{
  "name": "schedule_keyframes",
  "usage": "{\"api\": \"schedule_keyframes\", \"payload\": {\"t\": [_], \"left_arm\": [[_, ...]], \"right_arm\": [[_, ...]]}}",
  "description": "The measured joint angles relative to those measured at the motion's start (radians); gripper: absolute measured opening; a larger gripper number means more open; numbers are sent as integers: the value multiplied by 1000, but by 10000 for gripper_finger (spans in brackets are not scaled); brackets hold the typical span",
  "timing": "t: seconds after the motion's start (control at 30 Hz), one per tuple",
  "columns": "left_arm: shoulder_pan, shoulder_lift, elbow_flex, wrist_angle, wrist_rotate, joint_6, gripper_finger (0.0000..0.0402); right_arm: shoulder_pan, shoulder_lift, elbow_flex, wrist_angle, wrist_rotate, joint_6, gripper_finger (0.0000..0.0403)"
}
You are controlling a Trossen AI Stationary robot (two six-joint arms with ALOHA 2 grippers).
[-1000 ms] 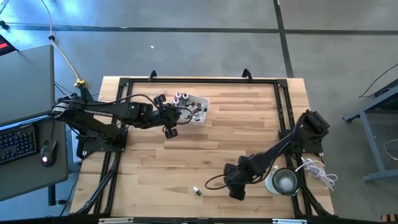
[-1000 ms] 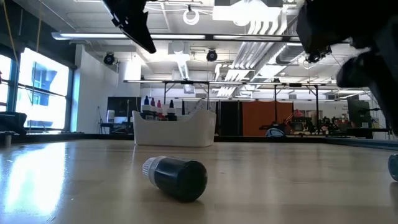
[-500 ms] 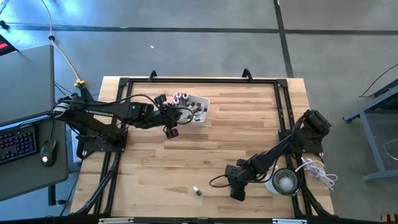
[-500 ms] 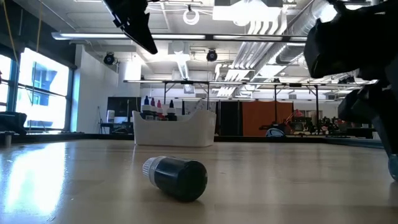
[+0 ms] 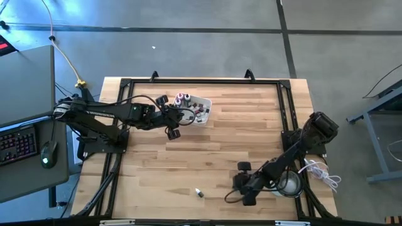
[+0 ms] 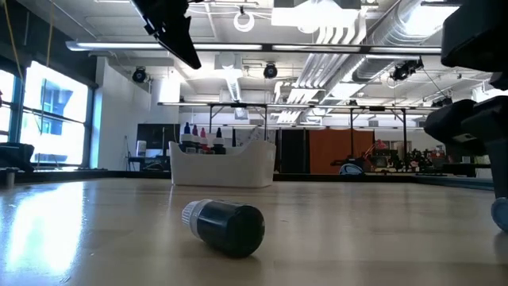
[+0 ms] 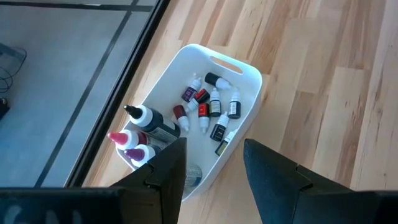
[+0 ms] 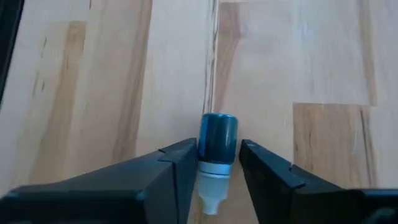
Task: Pick & Place food coloring
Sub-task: Put the small blue food coloring bottle into the white bin, then put the small green food coloring bottle into the white bin
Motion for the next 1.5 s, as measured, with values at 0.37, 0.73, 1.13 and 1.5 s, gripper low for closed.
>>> {"api": "schedule_keyframes", "payload": {"t": [0.37,0.73,1.13,1.5], "left_arm": [[0,0,0,9,-1,72,156],[0,0,0,34,-34,82,156],[0,0,0,34,-33,82,156],[0,0,1,28,16,85,156]], "right_arm": [[-85,-22,25,103,83,-174,70],[-529,-57,57,445,532,-827,83],[-974,40,111,545,-63,-848,96],[-974,40,113,549,-4,-895,158]]}}
